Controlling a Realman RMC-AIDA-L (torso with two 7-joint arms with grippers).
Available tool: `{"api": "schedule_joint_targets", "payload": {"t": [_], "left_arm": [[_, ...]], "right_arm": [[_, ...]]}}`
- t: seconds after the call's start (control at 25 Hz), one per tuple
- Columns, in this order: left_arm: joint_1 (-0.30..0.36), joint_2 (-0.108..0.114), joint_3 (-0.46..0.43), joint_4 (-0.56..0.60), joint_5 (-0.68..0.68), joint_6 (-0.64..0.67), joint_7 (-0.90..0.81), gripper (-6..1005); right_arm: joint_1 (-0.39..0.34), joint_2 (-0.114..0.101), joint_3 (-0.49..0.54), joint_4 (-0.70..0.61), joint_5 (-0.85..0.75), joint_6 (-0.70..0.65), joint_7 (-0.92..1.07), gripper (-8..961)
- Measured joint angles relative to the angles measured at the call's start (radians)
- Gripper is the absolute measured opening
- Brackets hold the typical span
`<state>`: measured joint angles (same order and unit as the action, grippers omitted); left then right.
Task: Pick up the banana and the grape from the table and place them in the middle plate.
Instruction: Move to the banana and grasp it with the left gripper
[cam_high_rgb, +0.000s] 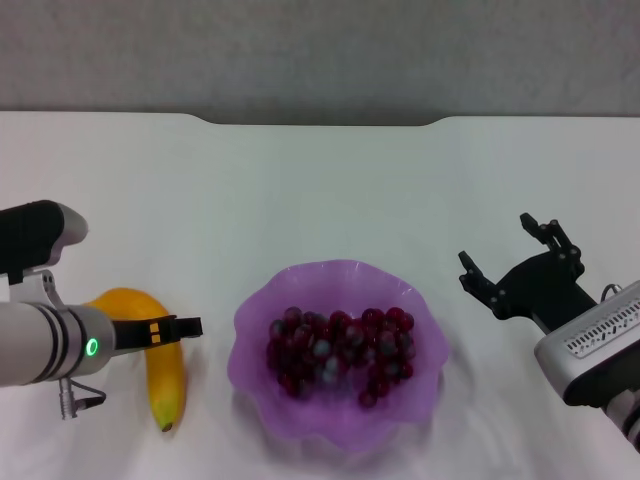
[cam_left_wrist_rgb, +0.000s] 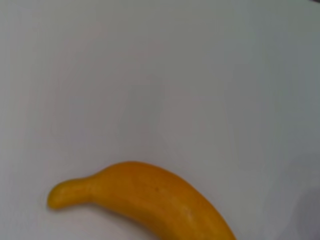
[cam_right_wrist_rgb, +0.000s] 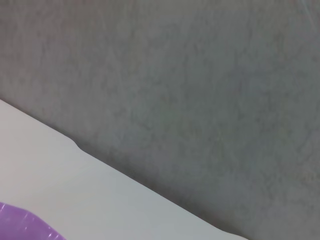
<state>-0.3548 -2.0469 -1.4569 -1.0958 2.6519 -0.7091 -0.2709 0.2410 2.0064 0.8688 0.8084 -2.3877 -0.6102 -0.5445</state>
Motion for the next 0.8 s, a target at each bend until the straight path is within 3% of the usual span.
{"api": "schedule_joint_targets", "payload": {"t": [0.8], "left_arm": [[-0.053,0.001,0.001,0.096,-0.002,0.018,0.005,853]], "right_arm": [[0.000,0.000,-0.001,0.003,-0.006,-0.005,0.000,883]]}}
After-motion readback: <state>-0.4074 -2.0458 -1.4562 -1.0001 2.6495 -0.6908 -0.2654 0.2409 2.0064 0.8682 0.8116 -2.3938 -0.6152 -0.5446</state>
